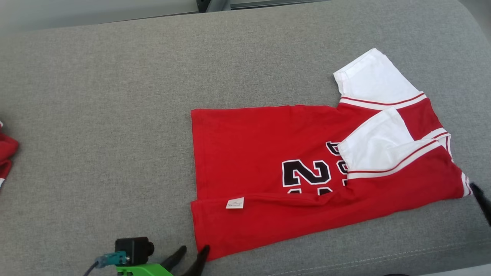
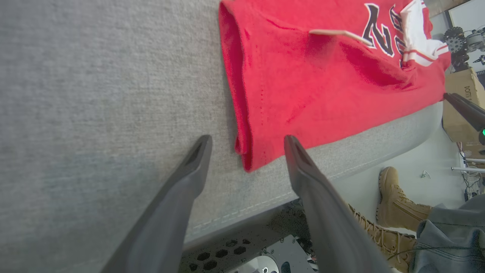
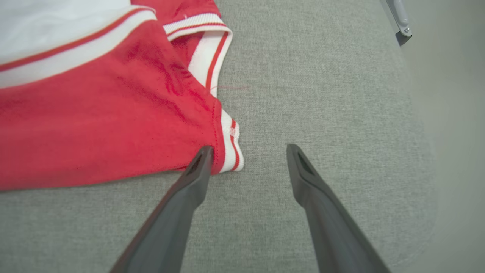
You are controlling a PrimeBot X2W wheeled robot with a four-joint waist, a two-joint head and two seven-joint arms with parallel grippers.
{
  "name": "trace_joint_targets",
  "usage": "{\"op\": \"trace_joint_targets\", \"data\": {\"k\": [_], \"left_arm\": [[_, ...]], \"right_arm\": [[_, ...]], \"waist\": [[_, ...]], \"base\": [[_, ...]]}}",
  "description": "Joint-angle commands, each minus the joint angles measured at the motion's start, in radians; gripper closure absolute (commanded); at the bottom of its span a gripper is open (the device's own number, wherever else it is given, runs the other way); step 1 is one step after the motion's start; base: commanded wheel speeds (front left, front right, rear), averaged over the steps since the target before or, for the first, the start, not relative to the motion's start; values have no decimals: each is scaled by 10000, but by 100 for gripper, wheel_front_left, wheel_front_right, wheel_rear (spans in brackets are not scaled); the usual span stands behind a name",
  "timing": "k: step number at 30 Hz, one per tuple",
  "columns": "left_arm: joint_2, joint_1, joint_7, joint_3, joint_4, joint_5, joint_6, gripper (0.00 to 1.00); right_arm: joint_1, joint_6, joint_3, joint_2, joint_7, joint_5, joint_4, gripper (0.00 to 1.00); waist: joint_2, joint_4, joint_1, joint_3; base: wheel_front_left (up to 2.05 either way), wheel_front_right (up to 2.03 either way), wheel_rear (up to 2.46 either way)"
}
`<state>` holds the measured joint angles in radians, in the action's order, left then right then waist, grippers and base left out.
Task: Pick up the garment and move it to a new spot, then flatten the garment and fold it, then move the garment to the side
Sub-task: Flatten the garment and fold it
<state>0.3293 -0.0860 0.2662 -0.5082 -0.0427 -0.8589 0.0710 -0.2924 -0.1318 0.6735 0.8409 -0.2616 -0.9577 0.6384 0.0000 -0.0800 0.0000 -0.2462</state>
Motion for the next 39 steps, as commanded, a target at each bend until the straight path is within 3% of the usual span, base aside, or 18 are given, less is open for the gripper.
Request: {"op": "trace_joint_targets", "data": {"k": [1, 8, 14, 21, 25, 30, 39], "left_arm": [[233, -115, -89, 200, -255, 172, 171, 0], [1072, 1013, 229, 784, -1552, 687, 443, 0], [1197, 2839, 884, 663, -1176, 871, -39, 0], [660, 5174, 1562, 209, 396, 548, -1161, 0], [459, 6247, 1820, -89, 1302, 570, -1578, 0], [311, 7044, 2000, -482, 1905, 510, -1850, 0], [172, 7556, 1969, -890, 2389, 269, -1963, 0]], "right_arm": [[-260, 21, -248, 301, -40, 76, -198, 0], [-1687, 20, -924, 896, 421, 792, -1292, 0], [-3142, 20, -925, 141, 1461, 1324, -1638, 0], [-5040, 20, -414, -859, 2956, 1832, -1004, 0], [-5995, 20, -263, -1286, 3324, 2044, -442, 0], [-6890, 20, -87, -1590, 3504, 2283, 287, 0], [-7841, 20, 185, -1796, 3671, 2481, 1492, 0]], "waist": [[0, -82, 0, -53], [0, -24, 0, -654], [0, 167, 0, -1304], [0, 563, 0, -1944], [0, 734, 0, -2311], [0, 856, 0, -2668], [0, 1040, 0, -3061]], "base": [[0, 0, 0], [0, 0, 0], [0, 0, 0], [0, 0, 0], [0, 0, 0], [0, 0, 0], [0, 0, 0]]}}
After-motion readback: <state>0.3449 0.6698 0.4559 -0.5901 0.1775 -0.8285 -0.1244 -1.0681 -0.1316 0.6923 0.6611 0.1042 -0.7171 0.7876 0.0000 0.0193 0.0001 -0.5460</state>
